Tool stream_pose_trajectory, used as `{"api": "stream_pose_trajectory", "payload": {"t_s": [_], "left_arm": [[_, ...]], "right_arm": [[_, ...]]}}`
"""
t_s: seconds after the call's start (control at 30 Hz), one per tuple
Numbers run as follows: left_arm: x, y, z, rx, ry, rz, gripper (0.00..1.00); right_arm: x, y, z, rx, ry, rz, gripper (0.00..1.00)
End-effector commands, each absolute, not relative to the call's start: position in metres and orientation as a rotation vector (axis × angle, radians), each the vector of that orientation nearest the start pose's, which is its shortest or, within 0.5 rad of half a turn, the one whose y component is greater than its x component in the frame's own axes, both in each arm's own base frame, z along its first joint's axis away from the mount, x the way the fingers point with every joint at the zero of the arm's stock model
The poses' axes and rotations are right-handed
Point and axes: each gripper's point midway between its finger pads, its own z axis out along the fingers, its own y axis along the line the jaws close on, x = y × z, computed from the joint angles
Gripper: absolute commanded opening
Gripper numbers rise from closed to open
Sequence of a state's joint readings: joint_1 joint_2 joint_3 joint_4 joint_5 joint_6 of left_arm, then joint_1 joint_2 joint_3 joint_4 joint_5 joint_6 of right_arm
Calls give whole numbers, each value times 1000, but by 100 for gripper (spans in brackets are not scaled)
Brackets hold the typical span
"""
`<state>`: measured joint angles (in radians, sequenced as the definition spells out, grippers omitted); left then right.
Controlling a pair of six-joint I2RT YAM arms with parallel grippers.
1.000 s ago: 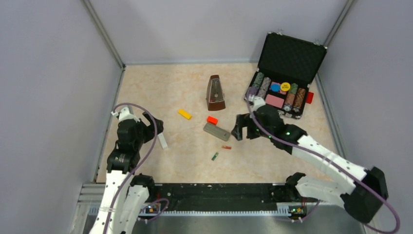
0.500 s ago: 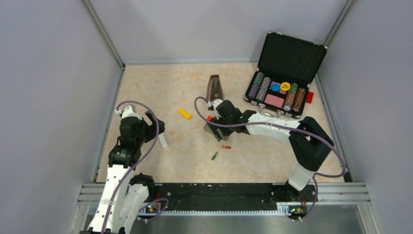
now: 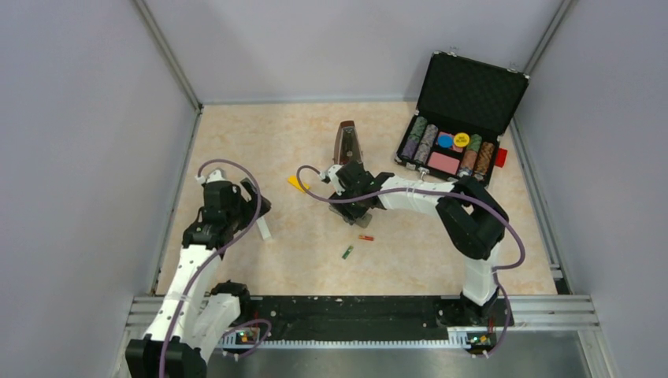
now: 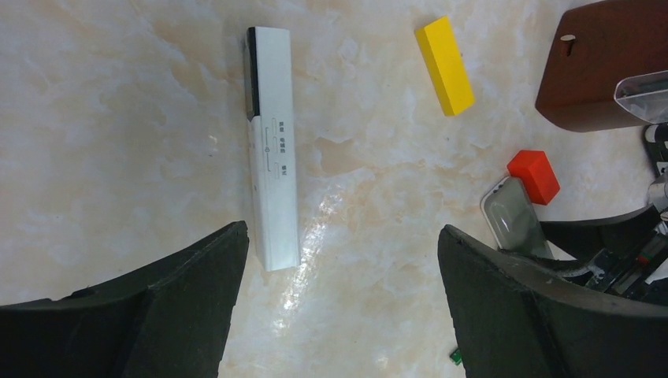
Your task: Load the batteries into the remote control
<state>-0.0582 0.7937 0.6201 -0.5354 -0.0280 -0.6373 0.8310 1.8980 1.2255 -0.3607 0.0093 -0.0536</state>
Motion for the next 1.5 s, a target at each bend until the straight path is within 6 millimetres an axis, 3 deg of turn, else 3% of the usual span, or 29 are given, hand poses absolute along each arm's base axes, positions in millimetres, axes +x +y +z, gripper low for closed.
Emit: {"api": "stream_pose_trajectory", "payload": {"t_s": [0.0,0.13,0.23,0.43,0.6,0.73,0.9,1.1,1.27,1.47], "left_arm": [[270,-49,151,-658,2152,-455,94],[274,-71,148,-617,2160,-606,93],[276,-91,150,-565,2145,-760,91],[269,-142,179,-268,2055,-1144,90],[273,-150,186,-215,2049,-1195,90],[272,-166,198,-164,2018,-1309,90],[269,-190,201,-91,2020,-1375,88],[274,-203,185,-167,2084,-1432,82],[279,-214,173,-238,2130,-1514,74],[276,-227,168,-218,2177,-1545,73]], "right_arm": [[282,316,15,-1208,2383,285,46],[282,318,31,-1174,2328,321,34],[283,324,51,-1135,2280,374,33],[271,343,106,-1071,2168,583,34],[258,355,148,-1017,2103,748,33],[252,364,170,-1011,2056,835,34],[245,375,182,-1013,2026,928,34],[241,380,187,-1025,2010,978,34],[238,381,182,-1055,2013,986,34],[241,381,173,-1066,2030,959,35]]}}
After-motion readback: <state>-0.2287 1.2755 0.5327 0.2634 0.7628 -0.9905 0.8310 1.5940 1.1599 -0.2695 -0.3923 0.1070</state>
